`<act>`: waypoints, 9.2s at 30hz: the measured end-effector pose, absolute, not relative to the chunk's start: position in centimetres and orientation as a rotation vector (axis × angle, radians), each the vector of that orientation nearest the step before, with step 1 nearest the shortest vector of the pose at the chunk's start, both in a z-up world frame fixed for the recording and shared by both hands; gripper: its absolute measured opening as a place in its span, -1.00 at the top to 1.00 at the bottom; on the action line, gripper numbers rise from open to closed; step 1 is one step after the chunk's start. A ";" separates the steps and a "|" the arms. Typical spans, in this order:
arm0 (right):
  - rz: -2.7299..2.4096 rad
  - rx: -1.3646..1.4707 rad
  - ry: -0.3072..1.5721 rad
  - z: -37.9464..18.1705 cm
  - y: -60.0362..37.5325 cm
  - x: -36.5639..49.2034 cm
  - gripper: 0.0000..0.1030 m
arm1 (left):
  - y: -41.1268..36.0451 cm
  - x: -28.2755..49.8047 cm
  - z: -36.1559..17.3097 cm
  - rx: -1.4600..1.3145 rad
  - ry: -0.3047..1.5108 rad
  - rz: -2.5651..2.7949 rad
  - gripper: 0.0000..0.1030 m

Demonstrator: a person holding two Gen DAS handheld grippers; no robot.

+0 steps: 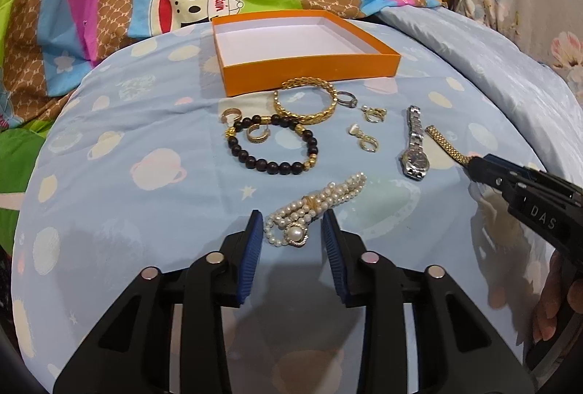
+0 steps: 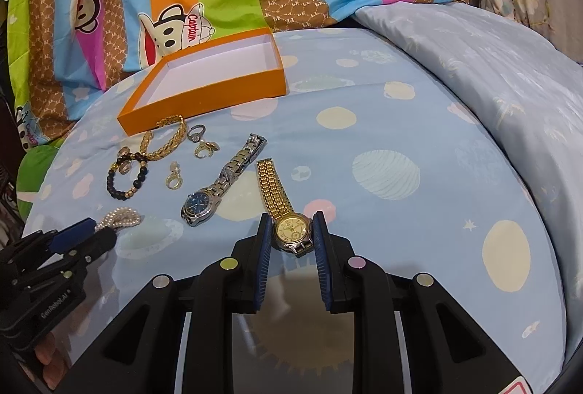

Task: Organize jewelry
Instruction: 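Lift the pearl strand and gold watch and carry both over the orange box, then open both tools to drop the pearl strand and gold watch into the box, then move the right tool to the silver watch and grasp it, then grasp the gold bangle with the left tool while the right tool holds the silver watch, then carry the gold bangle into the box and release it while the right tool carries the silver watch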

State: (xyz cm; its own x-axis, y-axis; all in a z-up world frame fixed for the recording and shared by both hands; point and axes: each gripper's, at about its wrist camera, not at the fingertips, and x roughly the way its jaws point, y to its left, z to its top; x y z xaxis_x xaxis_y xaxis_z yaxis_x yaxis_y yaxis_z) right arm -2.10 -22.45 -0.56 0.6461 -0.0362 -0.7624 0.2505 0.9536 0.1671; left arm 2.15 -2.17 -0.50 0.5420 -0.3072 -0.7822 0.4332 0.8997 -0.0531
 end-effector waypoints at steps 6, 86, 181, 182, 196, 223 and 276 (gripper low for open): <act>-0.172 0.271 0.799 1.7 -22.7 -2.7 0.59 | -2.1 1.3 0.6 0.140 0.874 -0.481 0.62; 0.009 0.280 0.913 1.8 -24.2 28.0 0.56 | -7.6 30.3 1.9 0.071 0.922 -0.368 0.59; -0.112 0.300 0.828 0.3 -20.6 -0.9 0.56 | -0.7 6.6 0.9 -0.031 0.897 -0.364 -0.37; -0.113 0.302 0.827 0.3 -20.7 -0.9 0.56 | -1.0 6.8 1.0 -0.032 0.896 -0.367 -0.37; -0.099 0.326 0.830 -0.1 -21.1 -0.5 0.56 | -6.8 11.7 -0.4 0.037 0.943 -0.390 -0.37; -0.102 0.354 0.809 0.6 -22.1 0.0 0.56 | -6.0 10.6 0.4 0.065 0.887 -0.427 -0.22; -0.050 0.330 0.746 4.0 -21.4 2.2 0.83 | 0.7 11.8 5.4 -0.052 0.815 -0.396 -0.04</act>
State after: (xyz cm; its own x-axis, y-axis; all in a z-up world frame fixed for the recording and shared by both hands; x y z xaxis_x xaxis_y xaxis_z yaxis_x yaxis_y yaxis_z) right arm 2.18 -21.38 3.97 0.7354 0.0717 -0.6738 0.1611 0.9474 0.2766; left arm 11.79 0.67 5.45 0.6170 -0.3641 -0.6977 0.3243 0.9254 -0.1961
